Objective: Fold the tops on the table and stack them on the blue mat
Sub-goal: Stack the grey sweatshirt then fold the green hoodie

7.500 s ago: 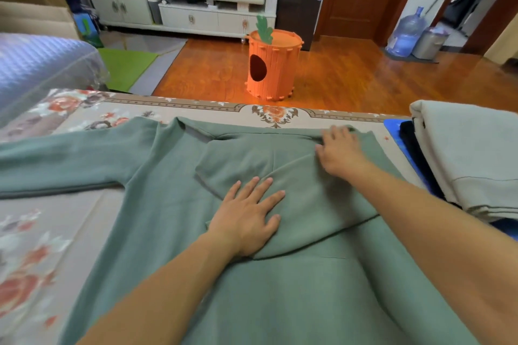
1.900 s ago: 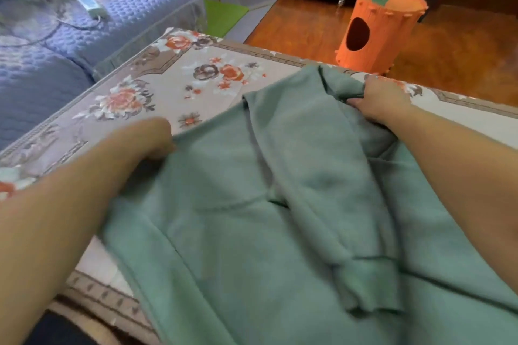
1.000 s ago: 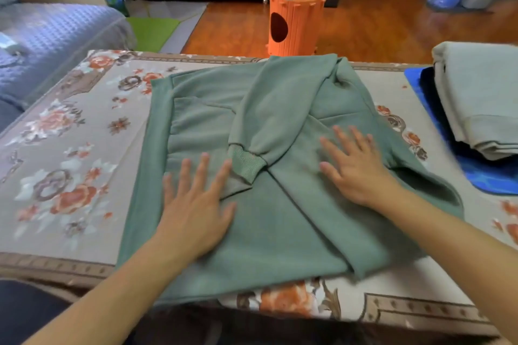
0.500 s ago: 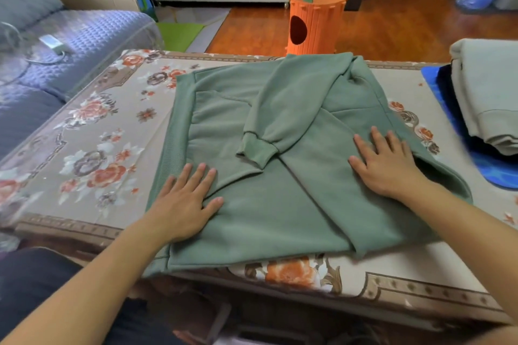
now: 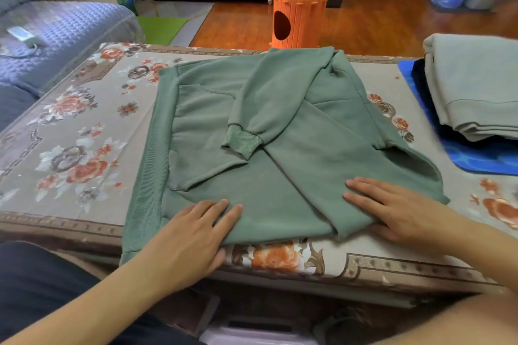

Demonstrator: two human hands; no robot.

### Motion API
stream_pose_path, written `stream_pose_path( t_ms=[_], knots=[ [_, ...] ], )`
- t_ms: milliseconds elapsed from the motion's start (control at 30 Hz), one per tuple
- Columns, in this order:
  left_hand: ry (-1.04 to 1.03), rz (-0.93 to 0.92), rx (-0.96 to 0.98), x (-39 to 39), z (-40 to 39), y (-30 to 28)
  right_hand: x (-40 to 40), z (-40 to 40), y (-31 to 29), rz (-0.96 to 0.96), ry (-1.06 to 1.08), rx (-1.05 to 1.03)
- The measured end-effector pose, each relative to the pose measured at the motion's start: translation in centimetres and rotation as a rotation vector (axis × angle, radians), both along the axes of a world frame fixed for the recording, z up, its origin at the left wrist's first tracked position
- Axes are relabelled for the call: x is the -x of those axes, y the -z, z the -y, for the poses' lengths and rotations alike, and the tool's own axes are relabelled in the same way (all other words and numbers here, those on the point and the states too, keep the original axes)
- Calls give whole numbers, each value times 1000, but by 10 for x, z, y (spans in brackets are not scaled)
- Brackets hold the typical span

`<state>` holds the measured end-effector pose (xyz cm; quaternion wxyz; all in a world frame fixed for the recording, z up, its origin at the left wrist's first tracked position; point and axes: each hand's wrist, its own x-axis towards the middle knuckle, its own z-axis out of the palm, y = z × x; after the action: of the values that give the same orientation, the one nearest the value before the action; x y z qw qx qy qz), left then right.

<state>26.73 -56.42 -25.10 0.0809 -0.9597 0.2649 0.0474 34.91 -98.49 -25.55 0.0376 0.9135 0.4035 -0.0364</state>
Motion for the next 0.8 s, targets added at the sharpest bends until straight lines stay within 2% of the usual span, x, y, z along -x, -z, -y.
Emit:
stream_pose_path(
  t_ms=[100,167,233,333,400,467,533,633,700,800],
  knots=[
    [8,15,-48,2,-10,1,-16,10,-1,155,-86,9],
    [-47,41,-65,5,-16,7,-28,18,-6,192,26,69],
    [-178,39,-93,12,-13,15,-43,25,-11,159,231,142],
    [-300,-7,-118,20,-10,23,-57,27,-11,-61,388,310],
    [-290,-10,-142,20,-10,20,-56,24,-7,-99,367,273],
    [-279,-16,-120,20,-8,13,-55,24,-2,-16,287,177],
    [-269,1,-114,19,-10,8,-46,20,-8,6,295,132],
    [-241,-53,-103,19,-13,-14,-15,4,-34,-35,344,322],
    [-245,-133,-65,21,-20,-31,10,-12,-52,-69,278,484],
    [-274,-387,-48,13,-38,-58,29,-28,-82,-216,309,581]
  ],
)
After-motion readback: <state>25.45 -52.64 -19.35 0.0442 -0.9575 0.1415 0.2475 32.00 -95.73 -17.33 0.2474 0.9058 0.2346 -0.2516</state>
